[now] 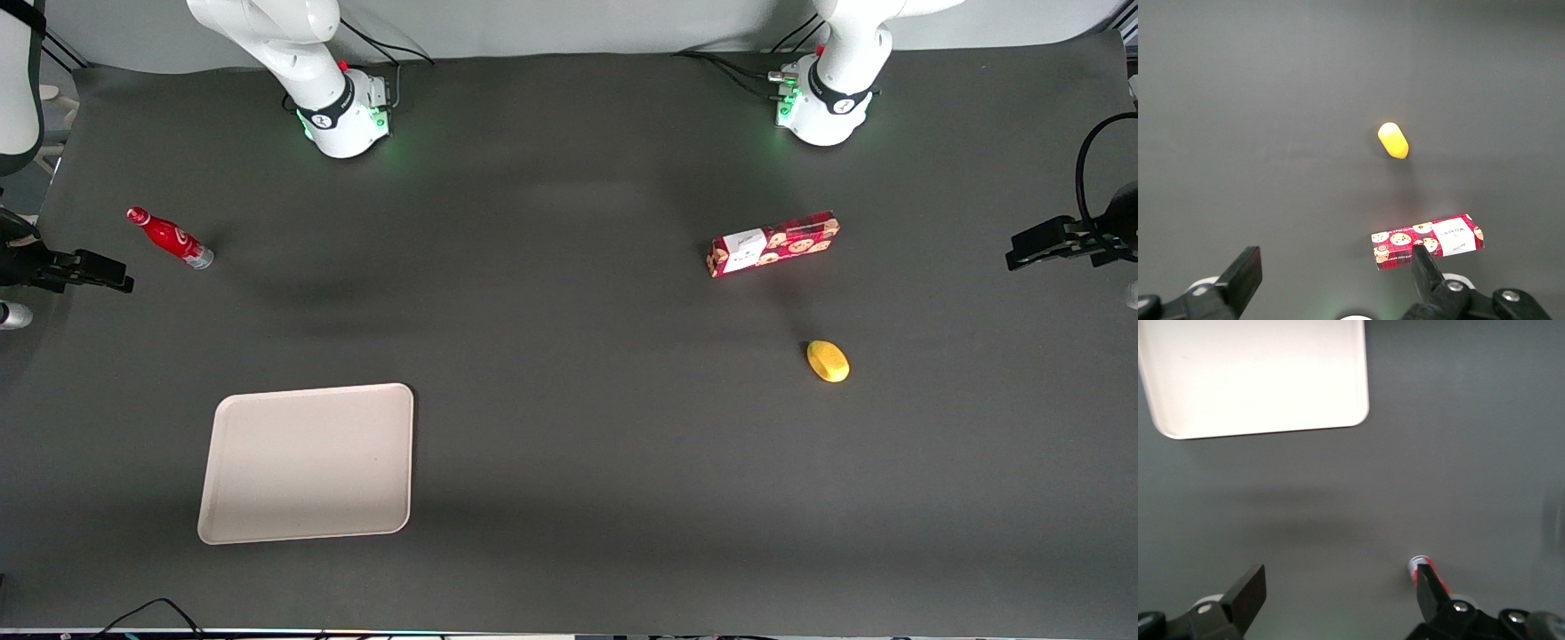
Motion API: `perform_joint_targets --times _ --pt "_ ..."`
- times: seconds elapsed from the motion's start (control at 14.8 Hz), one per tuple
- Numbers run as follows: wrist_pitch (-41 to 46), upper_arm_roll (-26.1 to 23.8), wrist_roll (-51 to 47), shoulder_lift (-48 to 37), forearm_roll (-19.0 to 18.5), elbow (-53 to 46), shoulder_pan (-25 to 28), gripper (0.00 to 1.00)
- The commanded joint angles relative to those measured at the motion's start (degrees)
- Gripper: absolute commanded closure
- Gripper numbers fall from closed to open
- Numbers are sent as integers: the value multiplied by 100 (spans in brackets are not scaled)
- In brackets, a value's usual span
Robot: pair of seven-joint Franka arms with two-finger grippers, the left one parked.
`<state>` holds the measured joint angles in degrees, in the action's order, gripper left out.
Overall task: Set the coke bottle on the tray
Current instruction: 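Move the open right gripper down over the red Coca-Cola bottle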
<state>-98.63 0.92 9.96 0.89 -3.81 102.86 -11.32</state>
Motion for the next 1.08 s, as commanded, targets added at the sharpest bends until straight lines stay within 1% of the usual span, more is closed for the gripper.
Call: perform_joint_targets --times 0.0,0.14,0.27,0.41,0.47,0.61,0.74,0.88,1.02 --pt "-1103 504 611 -852 -287 1585 34 0" --pt "-1481 881 1023 -1099 -322 2122 25 0" --pt "-1868 1425 1516 -1336 -349 2614 25 0" --pt "-2080 1787 1780 -1442 -392 2993 16 0" --pt "-2185 1954 1860 -1512 -489 3151 -1 0" --pt "-2501 2192 1922 -1635 -883 3538 -1 0" --pt "-2975 2368 1922 -1654 -981 3968 -10 0" --pt "-3476 2439 1922 -1636 -1218 4320 -150 0" --pt "-3794 2640 1957 -1627 -1236 4540 -168 0"
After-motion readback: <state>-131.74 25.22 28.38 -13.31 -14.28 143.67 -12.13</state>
